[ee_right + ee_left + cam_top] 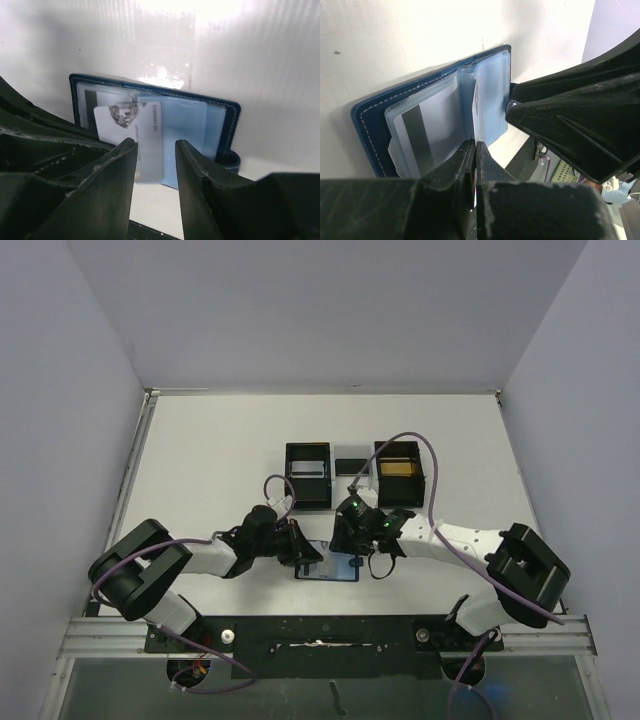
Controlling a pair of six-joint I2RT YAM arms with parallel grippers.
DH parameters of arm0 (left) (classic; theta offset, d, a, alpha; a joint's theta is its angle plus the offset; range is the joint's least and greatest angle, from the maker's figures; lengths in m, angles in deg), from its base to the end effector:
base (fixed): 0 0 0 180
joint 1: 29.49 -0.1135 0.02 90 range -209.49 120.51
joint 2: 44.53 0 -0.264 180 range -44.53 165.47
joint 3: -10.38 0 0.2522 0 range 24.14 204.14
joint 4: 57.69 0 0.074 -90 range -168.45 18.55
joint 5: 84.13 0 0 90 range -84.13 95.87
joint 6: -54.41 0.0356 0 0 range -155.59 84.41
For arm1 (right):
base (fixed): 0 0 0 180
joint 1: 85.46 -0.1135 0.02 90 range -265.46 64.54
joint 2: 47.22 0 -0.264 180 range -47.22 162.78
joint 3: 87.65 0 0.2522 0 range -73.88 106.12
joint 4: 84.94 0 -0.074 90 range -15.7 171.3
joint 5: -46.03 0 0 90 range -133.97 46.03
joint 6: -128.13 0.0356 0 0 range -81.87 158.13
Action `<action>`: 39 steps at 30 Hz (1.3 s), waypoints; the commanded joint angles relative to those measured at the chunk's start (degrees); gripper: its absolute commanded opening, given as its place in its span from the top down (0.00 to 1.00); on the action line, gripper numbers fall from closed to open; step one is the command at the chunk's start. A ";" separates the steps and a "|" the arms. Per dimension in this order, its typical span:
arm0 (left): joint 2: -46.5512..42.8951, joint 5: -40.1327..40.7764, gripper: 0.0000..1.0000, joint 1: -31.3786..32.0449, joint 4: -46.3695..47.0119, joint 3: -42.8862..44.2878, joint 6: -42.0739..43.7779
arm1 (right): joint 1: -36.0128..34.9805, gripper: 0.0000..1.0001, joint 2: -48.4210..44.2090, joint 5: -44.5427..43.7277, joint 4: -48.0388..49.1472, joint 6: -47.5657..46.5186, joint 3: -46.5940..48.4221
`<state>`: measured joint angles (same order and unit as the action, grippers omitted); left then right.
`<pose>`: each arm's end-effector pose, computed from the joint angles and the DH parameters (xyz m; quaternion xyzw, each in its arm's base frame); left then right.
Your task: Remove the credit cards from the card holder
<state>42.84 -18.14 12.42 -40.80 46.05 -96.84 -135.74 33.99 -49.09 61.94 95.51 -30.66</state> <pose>0.1776 -0.1789 0.1185 -0.0506 0.8707 -0.4695 0.1371 0.1742 0.2047 0.1788 0.0719 0.9561 0.2015 0.2004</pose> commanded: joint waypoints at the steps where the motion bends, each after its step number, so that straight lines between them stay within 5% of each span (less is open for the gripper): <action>1: 0.96 -0.39 1.00 0.10 2.75 1.71 0.58 | -1.81 0.61 4.61 -4.69 -3.95 -0.64 4.93; 10: 4.73 -5.23 0.82 0.14 14.46 -0.03 -4.25 | -2.54 0.66 6.45 -3.62 -1.91 3.66 0.46; 14: 5.26 -5.82 0.95 0.19 15.53 0.10 -4.83 | -2.30 0.67 4.52 -2.85 0.33 4.96 -1.89; 26: -11.39 6.49 1.00 -0.06 -13.70 1.62 4.34 | -1.99 0.62 0.17 -5.00 -4.17 1.77 2.19; 39: -23.84 17.76 1.00 -0.29 -29.11 3.37 6.63 | -4.72 0.48 6.40 -10.42 -14.51 5.01 12.45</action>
<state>24.02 -6.14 12.42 -65.25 46.40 -91.81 -139.08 37.42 -54.06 53.18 98.20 -23.23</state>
